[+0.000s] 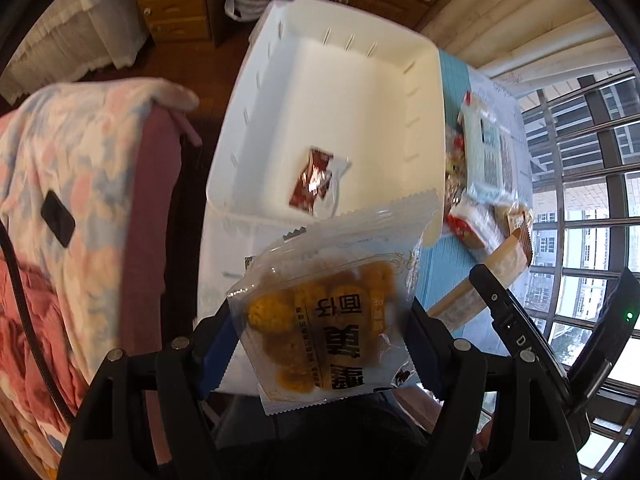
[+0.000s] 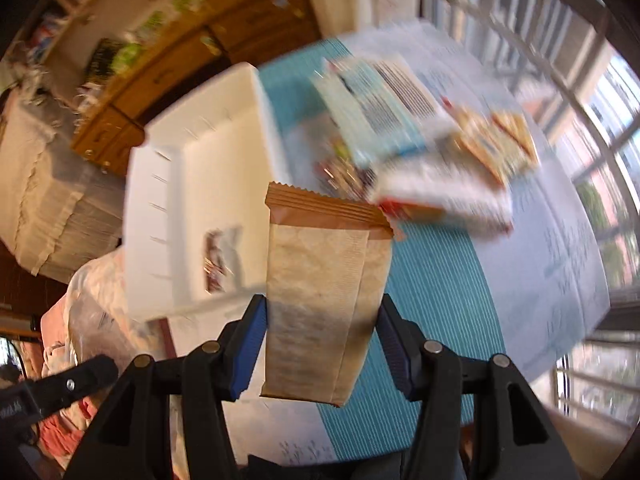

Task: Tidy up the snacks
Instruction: 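Carry the brown bar and orange-puff bag into the white tray and release both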

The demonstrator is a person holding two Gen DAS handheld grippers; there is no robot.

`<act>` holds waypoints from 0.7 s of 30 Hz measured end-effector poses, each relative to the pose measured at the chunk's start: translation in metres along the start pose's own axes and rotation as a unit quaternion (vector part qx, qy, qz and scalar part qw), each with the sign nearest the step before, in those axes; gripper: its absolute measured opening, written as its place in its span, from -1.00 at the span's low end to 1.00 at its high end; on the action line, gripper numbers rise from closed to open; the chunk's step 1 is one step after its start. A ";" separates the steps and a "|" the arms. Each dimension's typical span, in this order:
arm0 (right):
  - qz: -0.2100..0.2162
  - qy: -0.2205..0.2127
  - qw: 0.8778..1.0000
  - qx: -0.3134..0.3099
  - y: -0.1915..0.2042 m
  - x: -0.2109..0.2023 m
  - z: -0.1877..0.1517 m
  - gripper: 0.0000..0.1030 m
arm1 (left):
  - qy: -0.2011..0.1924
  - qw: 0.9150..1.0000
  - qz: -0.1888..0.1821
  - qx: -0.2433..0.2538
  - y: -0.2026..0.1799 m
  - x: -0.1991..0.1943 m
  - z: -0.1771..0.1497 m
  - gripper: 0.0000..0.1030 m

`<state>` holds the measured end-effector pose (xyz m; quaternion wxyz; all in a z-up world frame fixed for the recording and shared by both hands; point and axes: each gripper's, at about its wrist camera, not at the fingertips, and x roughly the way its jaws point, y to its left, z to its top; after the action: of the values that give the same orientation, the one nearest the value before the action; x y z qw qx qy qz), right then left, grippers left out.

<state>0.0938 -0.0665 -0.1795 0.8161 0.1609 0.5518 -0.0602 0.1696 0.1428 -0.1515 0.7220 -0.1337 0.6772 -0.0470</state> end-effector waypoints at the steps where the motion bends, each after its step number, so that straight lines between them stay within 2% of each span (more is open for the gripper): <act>1: 0.006 -0.011 1.000 -0.007 0.005 -0.002 0.002 0.06 | -0.010 1.000 -0.001 0.003 0.002 -0.004 0.005 0.45; 7: 0.030 -0.070 0.996 -0.039 0.038 0.002 0.014 0.07 | -0.077 0.997 -0.019 0.019 0.020 -0.012 0.029 0.45; 15: 0.041 -0.116 0.990 -0.072 0.064 0.007 0.022 0.07 | -0.170 0.984 -0.042 0.025 0.044 0.001 0.049 0.46; 17: 0.040 -0.128 0.987 -0.089 0.070 0.008 0.023 0.07 | -0.186 0.981 -0.055 0.026 0.047 0.003 0.052 0.50; 21: 0.067 -0.135 0.982 -0.110 0.075 0.011 0.026 0.10 | -0.205 0.976 -0.064 0.020 0.053 0.007 0.055 0.69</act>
<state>0.1417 -0.0034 -0.1659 0.8979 0.0968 0.4281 0.0345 0.2188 0.1989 -0.1692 0.8437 -0.1692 0.5034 -0.0779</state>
